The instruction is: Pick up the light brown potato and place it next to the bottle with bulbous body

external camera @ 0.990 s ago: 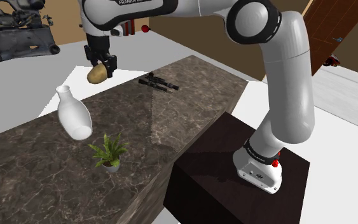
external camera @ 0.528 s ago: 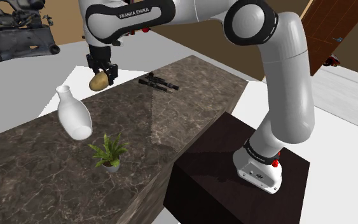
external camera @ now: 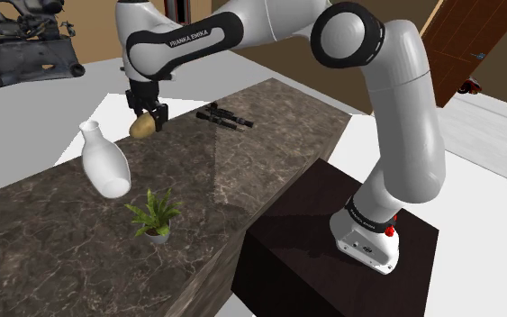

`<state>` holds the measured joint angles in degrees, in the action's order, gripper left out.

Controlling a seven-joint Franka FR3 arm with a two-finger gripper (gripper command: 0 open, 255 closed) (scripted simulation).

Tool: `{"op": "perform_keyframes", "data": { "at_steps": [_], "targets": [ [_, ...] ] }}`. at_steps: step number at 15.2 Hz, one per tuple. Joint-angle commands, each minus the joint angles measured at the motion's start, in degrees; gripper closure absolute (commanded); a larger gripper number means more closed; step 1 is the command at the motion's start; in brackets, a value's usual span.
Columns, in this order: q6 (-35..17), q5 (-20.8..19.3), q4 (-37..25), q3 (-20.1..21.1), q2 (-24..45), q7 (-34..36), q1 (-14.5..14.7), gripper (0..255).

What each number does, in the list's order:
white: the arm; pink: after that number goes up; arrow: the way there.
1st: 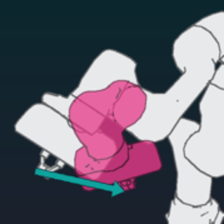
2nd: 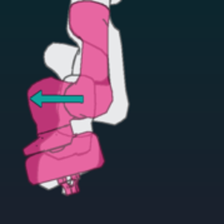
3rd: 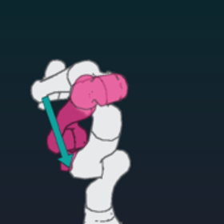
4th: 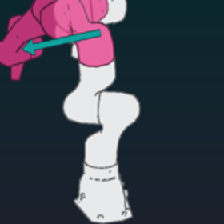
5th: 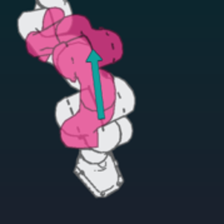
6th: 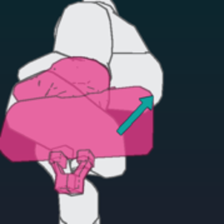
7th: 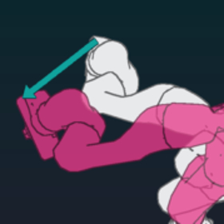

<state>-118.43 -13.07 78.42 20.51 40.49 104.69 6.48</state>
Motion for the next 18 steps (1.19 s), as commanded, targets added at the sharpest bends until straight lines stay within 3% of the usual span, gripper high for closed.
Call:
{"op": "perform_keyframes", "data": {
  "at_steps": [1, 18],
  "targets": [
    [-1.32, -0.2, 0.89, -0.13, 0.43, 0.15, 0.0, 255],
    [-9.9, -2.25, 2.61, -1.86, 7.4, 1.1, 0.91, 255]
  ]
}}
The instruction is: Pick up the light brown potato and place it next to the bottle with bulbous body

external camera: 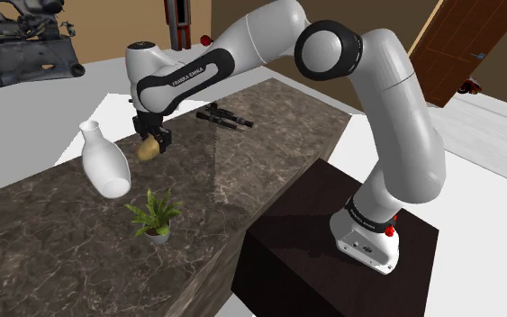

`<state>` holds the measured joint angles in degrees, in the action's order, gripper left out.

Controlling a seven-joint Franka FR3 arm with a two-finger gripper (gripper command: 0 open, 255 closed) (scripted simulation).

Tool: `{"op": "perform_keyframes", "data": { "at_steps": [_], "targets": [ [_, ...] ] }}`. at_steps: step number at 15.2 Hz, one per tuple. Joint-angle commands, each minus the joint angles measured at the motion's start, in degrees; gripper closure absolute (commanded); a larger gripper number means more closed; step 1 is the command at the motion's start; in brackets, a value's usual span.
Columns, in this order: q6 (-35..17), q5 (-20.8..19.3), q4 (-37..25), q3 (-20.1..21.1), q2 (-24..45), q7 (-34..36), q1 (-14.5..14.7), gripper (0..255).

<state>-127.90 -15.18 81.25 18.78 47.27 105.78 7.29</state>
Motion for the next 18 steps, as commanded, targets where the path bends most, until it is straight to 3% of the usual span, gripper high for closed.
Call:
{"op": "perform_keyframes", "data": {
  "at_steps": [1, 13, 14, 18],
  "targets": [
    [-0.87, -0.26, -0.25, -0.25, 1.1, 0.06, 0.17, 255],
    [-2.75, -0.77, -0.6, -0.78, 3.32, 0.26, 0.53, 255],
    [-2.75, -0.77, -0.6, -0.78, 3.32, 0.26, 0.53, 0],
    [-2.75, -0.77, -0.6, -0.78, 3.32, 0.26, 0.53, 0]
  ]
}}
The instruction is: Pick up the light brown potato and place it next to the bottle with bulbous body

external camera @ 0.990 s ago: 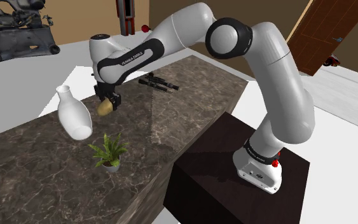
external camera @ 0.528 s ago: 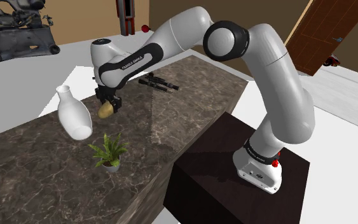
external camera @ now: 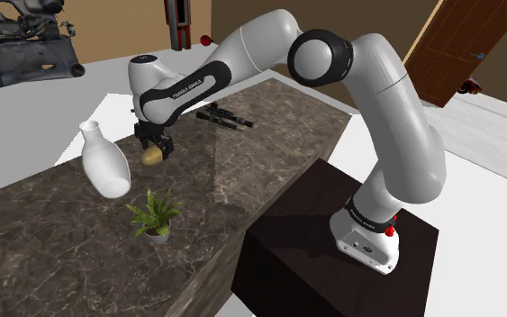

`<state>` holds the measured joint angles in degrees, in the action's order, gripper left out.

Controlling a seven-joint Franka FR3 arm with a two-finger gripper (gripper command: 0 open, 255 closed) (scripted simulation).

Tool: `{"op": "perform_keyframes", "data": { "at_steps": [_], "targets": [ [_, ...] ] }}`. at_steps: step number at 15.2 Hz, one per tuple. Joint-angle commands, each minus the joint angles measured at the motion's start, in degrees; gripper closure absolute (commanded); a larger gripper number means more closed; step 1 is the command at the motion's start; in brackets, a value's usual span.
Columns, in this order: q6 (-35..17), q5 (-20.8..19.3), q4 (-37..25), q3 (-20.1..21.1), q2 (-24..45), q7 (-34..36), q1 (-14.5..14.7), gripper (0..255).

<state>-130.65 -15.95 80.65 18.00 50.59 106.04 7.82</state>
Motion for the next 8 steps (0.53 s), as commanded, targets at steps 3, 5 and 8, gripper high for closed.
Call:
{"op": "perform_keyframes", "data": {
  "at_steps": [3, 5, 8],
  "targets": [
    [2.01, 0.59, 0.69, 0.61, -2.69, -0.27, -0.52, 0],
    [3.95, 1.15, 0.98, 1.14, -4.93, -0.54, -0.95, 0],
    [3.95, 1.15, 0.98, 1.14, -4.93, -0.54, -0.95, 0]
  ]
}}
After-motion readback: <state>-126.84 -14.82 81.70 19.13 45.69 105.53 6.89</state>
